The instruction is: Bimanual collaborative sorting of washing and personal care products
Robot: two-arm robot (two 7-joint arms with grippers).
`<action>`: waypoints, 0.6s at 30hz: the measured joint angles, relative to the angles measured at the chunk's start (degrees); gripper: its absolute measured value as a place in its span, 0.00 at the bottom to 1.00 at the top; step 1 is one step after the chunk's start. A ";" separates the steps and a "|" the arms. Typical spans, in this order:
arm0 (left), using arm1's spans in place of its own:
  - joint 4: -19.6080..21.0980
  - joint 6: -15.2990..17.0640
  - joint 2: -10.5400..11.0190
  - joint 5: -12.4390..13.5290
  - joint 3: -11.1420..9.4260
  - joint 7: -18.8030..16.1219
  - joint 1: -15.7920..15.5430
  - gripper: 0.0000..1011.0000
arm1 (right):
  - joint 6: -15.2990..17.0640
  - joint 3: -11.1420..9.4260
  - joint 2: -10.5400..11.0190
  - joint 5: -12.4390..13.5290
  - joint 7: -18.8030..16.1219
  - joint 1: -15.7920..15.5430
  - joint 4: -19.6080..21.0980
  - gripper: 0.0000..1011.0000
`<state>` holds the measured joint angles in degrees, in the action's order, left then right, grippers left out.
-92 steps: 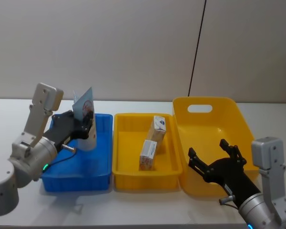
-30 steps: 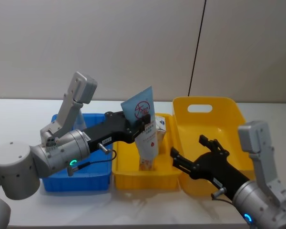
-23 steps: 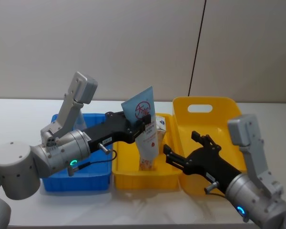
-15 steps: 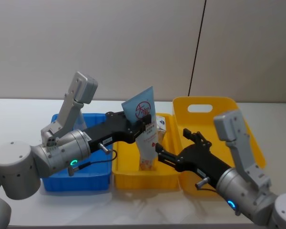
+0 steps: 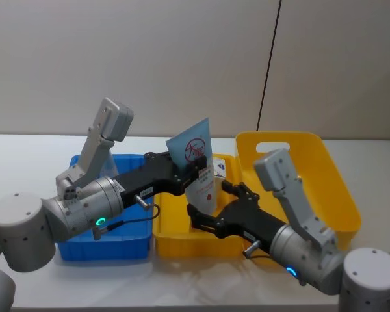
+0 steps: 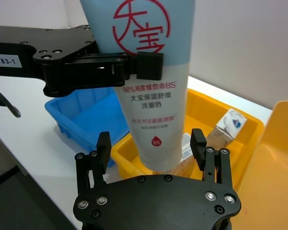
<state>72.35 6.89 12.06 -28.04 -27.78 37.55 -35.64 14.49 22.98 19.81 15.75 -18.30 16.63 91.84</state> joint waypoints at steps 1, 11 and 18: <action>0.00 0.00 0.00 0.00 0.00 0.00 0.00 0.24 | 0.00 0.18 -0.10 -0.21 -0.21 0.29 -0.32 0.99; 0.00 0.00 0.00 0.01 0.01 0.00 0.01 0.24 | -0.84 2.21 -2.10 -2.50 -1.00 4.28 -5.25 0.99; 0.00 0.00 0.00 0.01 0.00 0.00 0.01 0.24 | -2.37 3.43 -4.23 -4.68 -0.16 7.02 -8.91 0.99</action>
<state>72.35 6.88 12.06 -28.03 -27.78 37.55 -35.63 12.12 26.41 15.58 11.08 -18.46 23.65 82.93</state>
